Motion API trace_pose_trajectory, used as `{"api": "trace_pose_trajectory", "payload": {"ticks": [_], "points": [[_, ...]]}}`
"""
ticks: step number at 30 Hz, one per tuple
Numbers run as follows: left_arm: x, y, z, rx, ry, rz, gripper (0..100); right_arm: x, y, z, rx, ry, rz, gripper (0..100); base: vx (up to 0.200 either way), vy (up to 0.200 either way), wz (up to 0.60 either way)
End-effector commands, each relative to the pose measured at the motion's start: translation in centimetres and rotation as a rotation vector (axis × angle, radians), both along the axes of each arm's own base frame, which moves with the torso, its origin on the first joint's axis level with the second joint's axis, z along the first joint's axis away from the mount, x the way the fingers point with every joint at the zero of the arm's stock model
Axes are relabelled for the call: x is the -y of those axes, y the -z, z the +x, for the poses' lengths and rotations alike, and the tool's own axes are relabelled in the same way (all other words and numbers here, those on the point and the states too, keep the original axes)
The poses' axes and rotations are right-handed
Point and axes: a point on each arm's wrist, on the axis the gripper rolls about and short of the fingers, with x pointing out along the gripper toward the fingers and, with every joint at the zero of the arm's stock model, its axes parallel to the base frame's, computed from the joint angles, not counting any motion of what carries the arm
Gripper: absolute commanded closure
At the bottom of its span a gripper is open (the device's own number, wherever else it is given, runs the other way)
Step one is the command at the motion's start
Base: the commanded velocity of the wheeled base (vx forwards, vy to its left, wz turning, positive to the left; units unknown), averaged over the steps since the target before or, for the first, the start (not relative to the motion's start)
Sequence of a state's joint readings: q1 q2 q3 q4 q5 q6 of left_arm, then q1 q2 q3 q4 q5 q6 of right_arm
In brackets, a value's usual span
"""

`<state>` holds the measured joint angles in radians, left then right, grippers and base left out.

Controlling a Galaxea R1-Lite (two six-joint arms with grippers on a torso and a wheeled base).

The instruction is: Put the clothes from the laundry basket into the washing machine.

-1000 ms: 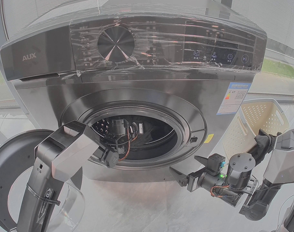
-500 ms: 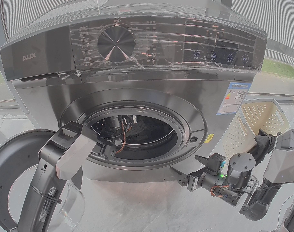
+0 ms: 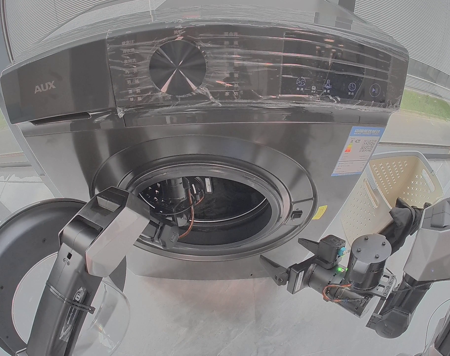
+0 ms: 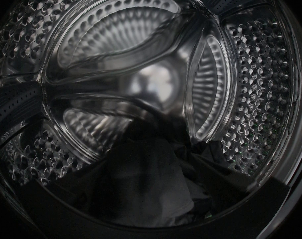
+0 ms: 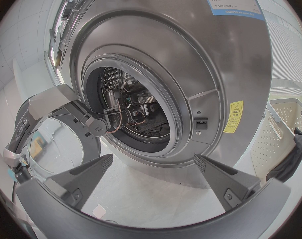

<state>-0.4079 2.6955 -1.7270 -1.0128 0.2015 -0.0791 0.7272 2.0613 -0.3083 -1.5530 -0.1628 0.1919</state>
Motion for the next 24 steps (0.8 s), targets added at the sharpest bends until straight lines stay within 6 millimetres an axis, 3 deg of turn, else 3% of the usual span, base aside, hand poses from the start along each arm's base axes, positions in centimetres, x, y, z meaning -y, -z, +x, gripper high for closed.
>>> {"api": "trace_pose_trajectory", "payload": {"ticks": [1,6,10,12,14,16,24], "points": [[0.6,-0.2,-1.2,-0.028,0.024,0.012,0,0.0,-0.1,0.1,0.006,0.003,0.005,0,0.000,0.000,0.00],[2.4,-0.6,-4.2,-0.055,0.084,0.026,0,0.1,-0.1,0.1,0.006,0.006,0.005,0,0.000,0.000,0.00],[3.7,-0.7,-8.6,-0.095,0.151,0.050,0,0.1,-0.1,0.1,0.005,0.006,0.004,0,0.000,0.000,0.00],[3.9,-0.5,-9.9,-0.106,0.168,0.055,0,0.1,-0.1,0.1,0.005,0.006,0.004,0,0.000,0.000,0.00],[3.7,-0.3,-12.3,-0.122,0.194,0.064,0,0.2,-0.1,0.1,0.004,0.008,0.003,0,0.000,0.000,0.00],[3.4,-0.4,-13.2,-0.122,0.200,0.065,0,0.2,-0.1,0.1,0.004,0.008,0.003,0,0.000,0.000,0.00],[0.6,-3.9,-21.6,-0.170,0.266,0.043,0,0.3,-0.1,0.1,0.003,0.012,0.000,0,0.000,0.000,0.00]]}}
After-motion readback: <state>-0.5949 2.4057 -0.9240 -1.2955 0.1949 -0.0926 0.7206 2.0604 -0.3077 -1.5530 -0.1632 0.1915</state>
